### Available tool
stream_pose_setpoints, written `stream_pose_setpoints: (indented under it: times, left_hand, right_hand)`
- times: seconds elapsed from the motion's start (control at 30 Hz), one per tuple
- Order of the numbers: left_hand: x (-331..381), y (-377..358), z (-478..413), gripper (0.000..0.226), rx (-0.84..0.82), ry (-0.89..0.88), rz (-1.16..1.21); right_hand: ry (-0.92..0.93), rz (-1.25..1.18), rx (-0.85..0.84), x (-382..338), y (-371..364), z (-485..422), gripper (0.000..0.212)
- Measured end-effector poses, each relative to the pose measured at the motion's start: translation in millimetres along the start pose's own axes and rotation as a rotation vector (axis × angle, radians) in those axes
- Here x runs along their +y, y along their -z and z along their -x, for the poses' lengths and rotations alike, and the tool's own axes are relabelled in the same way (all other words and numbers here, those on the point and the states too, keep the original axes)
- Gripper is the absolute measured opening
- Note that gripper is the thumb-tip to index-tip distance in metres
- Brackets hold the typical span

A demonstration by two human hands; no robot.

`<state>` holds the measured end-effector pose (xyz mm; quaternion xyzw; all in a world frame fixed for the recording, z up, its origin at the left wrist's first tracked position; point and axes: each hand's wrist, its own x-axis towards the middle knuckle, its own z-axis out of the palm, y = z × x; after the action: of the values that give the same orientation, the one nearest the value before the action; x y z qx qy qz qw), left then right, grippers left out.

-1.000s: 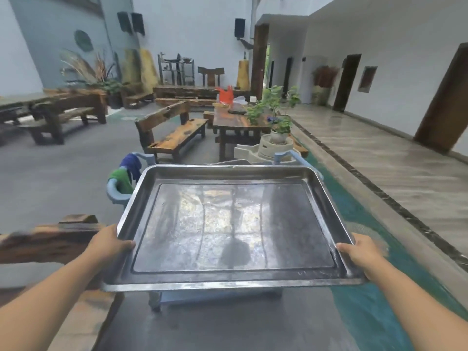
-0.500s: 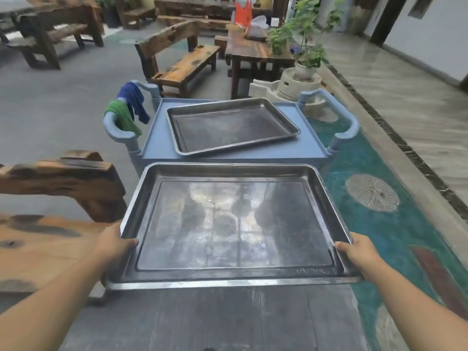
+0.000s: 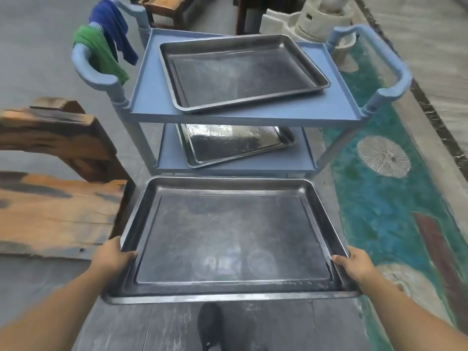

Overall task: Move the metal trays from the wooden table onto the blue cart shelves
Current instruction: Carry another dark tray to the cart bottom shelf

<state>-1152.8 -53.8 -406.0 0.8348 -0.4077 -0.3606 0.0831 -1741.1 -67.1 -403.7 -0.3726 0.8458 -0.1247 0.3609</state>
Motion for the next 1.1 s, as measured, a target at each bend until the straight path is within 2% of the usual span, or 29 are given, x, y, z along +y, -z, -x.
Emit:
stream_pose_setpoints:
  times: [0.13, 0.23, 0.4, 0.57, 0.7, 1.0, 1.1]
  left_hand:
    - [-1.3, -19.5, -27.3, 0.028, -0.044, 0.038, -0.02]
    - [-7.0, -35.6, -44.2, 0.026, -0.053, 0.083, -0.013]
    - [-8.5, -103.6, -134.3, 0.027, -0.075, 0.1, -0.052]
    - [-7.7, -183.2, -240.2, 0.027, -0.039, 0.076, -0.083]
    - [0.2, -248.4, -331.2, 0.028, -0.01, 0.028, -0.109]
    - [18.6, -342.4, -492.5, 0.021, 0.138, -0.122, -0.037]
    - [23.1, -359.3, -525.0, 0.034, 0.23, -0.138, 0.0]
  right_hand:
    - [-0.05, 0.024, -0.019, -3.2, -21.0, -25.0, 0.012]
    - [-0.082, 0.044, -0.035, -1.8, -41.2, -41.4, 0.027]
    - [-0.083, 0.014, -0.055, 6.7, -107.6, -133.5, 0.042]
    - [-0.081, -0.001, -0.088, 25.8, -178.6, -247.6, 0.023]
    - [-0.046, 0.016, -0.019, 38.6, -228.5, -346.6, 0.036]
    - [0.094, -0.061, 0.092, 37.9, -323.6, -512.3, 0.038]
    - [0.169, -0.096, 0.11, 25.9, -340.1, -546.0, 0.034]
